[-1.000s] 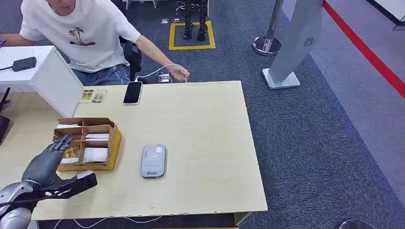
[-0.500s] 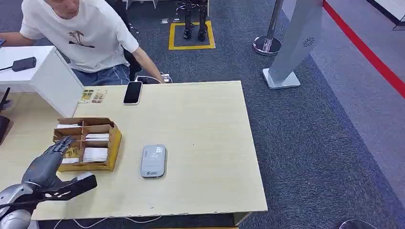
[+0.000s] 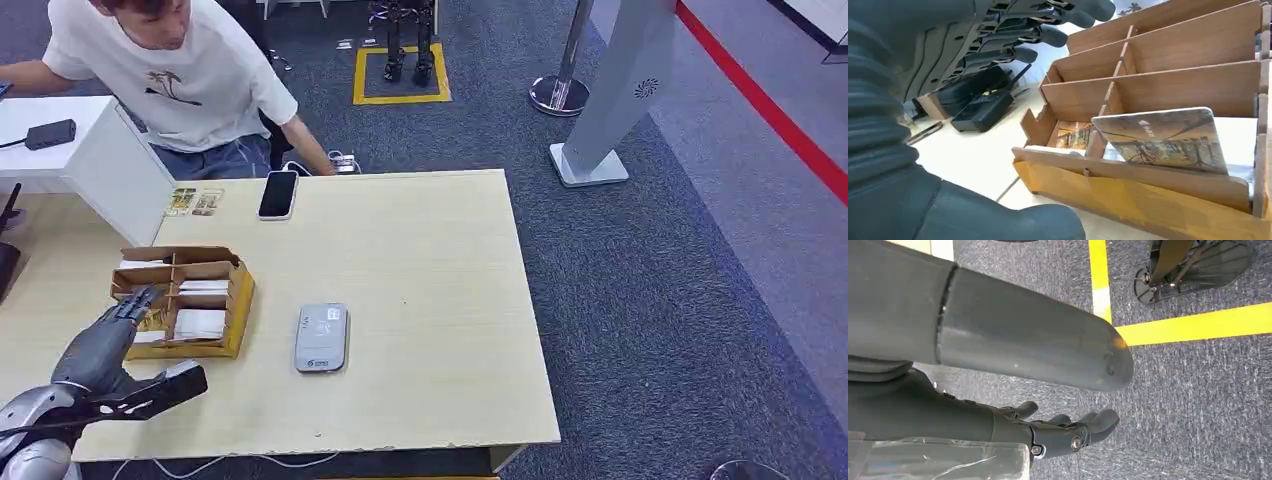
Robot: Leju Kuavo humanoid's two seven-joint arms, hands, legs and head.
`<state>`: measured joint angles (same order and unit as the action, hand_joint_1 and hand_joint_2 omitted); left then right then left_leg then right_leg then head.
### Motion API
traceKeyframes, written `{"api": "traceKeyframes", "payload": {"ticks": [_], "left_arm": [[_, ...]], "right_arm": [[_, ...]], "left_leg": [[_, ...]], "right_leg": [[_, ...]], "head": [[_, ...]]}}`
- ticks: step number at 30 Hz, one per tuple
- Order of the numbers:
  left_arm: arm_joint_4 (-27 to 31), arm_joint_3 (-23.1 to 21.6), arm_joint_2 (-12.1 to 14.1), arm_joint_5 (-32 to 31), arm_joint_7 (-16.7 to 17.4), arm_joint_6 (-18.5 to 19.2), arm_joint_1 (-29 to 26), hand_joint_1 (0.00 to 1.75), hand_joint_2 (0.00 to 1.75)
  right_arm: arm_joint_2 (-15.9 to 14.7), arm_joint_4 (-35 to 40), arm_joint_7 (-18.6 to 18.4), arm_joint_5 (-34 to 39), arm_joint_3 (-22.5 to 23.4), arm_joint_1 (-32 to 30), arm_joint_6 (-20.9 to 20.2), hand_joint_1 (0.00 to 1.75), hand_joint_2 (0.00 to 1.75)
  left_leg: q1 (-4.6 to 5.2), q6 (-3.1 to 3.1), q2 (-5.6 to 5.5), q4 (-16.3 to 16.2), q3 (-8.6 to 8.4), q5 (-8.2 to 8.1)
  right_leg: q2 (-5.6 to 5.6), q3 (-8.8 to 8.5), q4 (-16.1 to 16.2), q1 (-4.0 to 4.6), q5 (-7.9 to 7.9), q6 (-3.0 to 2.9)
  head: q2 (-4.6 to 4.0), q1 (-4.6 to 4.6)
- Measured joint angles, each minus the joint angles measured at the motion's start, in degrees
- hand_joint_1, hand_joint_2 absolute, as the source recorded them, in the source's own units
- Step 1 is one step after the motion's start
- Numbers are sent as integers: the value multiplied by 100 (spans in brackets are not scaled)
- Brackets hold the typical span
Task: Pass the card to the sensor for recognition and then transmit it.
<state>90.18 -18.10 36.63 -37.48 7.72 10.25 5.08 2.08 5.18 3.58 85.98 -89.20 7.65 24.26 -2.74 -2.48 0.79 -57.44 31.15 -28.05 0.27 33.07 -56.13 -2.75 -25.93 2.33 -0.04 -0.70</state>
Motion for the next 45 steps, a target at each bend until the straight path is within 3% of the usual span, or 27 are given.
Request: {"api": "traceKeyframes", "payload": {"ticks": [45], "left_arm": [[-125,-37,-26,-4,2,2,-26,0,175]], "right_arm": [[0,0,-42,-79,0,2,4,0,0]], "left_leg": [[0,0,0,0,0,0]], "right_leg": [[0,0,0,0,0,0]], "head": [[0,0]]}}
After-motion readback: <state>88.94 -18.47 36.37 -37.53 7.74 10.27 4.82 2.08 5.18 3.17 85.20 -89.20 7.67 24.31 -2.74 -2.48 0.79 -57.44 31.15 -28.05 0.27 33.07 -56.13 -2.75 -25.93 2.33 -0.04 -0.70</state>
